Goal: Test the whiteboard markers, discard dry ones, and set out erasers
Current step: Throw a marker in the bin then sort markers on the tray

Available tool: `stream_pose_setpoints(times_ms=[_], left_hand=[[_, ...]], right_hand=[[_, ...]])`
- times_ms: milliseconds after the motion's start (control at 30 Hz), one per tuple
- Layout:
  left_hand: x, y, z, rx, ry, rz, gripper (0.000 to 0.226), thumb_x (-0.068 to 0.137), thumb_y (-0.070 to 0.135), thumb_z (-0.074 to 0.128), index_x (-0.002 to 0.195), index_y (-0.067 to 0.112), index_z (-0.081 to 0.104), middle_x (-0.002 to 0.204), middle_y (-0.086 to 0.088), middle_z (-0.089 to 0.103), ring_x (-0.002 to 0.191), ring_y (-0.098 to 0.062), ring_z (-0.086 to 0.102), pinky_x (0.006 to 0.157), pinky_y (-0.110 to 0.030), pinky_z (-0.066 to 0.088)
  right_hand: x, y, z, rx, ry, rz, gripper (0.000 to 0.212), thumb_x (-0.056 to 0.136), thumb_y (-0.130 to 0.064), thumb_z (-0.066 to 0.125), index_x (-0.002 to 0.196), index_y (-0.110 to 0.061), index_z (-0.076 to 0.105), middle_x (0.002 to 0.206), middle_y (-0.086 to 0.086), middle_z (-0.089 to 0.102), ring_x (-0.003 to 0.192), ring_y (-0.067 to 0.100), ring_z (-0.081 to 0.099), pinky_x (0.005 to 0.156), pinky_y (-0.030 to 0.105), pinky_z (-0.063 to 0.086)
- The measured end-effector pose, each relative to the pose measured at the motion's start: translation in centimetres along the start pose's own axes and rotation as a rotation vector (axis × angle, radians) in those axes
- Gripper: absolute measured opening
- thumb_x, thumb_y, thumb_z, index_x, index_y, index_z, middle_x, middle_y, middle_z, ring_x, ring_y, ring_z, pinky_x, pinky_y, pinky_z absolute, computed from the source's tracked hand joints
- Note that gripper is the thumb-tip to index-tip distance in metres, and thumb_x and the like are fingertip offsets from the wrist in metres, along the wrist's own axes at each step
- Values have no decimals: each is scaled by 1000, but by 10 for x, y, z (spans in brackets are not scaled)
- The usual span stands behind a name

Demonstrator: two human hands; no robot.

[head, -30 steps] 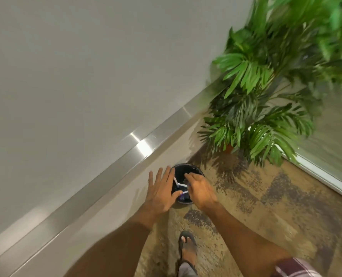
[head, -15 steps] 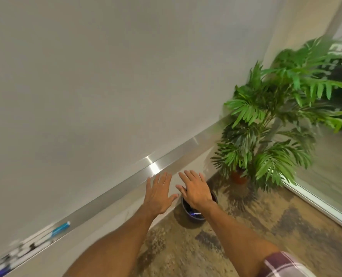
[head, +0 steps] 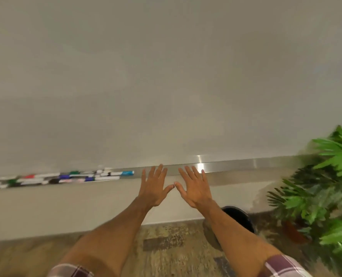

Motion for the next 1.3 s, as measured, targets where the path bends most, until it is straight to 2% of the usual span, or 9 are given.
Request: stream_pose_setpoints(times_ms=[167,367,533,667,800,900,967,1100,1300], left_hand=[[-51,-64,-14,-16,41,-177,124,52,80,-39,156,24,1,164,0,-6,150,-24,-6,116,-53,-10],[-110,-139,-20,-8,79,-366,118,57,79,-36,155,24,-3,163,0,-8,150,-25,-6,116,-54,-9],[-164,-204,-24,-28,99,-490,111,62,79,-28,156,25,-1,163,0,-7,150,-26,-6,116,-54,-10],[-204,-266,-26,-11,107,-567,105,65,77,-23,156,27,-2,163,0,-9,150,-26,-7,115,-55,-11],[-243,-332,-31,-13,106,-631,103,66,77,-22,155,28,-4,163,1,-12,150,-26,-9,114,-54,-15],[-273,-379,-32,-13,96,-666,87,83,76,-7,155,28,-4,163,1,-12,150,-26,-10,113,-54,-16],[-291,-411,-34,-17,91,-689,78,91,71,5,156,28,-4,163,1,-12,149,-26,-10,113,-54,-16],[-319,-464,-44,-13,114,-714,77,92,70,9,156,28,-2,163,0,-9,150,-27,-8,113,-55,-16],[-344,-530,-57,-15,128,-766,77,92,70,10,156,29,-1,163,-1,-8,150,-28,-7,113,-56,-15]], right_hand=[[10,-70,14,3,-43,-160,87,77,-72,-14,149,-32,17,157,-2,18,146,19,5,117,47,-3],[18,-163,26,-5,-89,-335,105,63,-76,-31,150,-32,9,159,-2,10,146,19,0,117,48,-5],[20,-252,40,1,-125,-462,102,66,-77,-26,150,-32,9,159,-2,8,146,20,0,117,49,-3],[19,-323,56,-21,-146,-541,100,67,-76,-25,150,-31,7,159,-2,6,146,21,-1,115,48,-9],[18,-395,70,-14,-142,-590,86,78,-73,-10,150,-32,10,159,-2,9,146,21,2,114,46,-8],[17,-449,82,-9,-143,-612,94,71,-77,-19,150,-33,9,159,-2,8,146,21,2,114,45,-10],[16,-485,87,1,-145,-624,80,82,-73,-5,150,-33,9,159,-2,8,146,21,2,114,46,-9],[16,-545,98,1,-151,-662,69,90,-67,10,150,-32,12,159,-1,11,146,21,4,116,48,-6],[27,-619,110,34,-148,-714,75,84,-66,8,150,-31,15,158,1,15,146,21,7,117,48,-4]])
Point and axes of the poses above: each hand's wrist, its own x-axis towards the middle knuckle, its own z-axis out of the palm, y = z × x, the point moved 6 cm from there along x, towards the middle knuckle
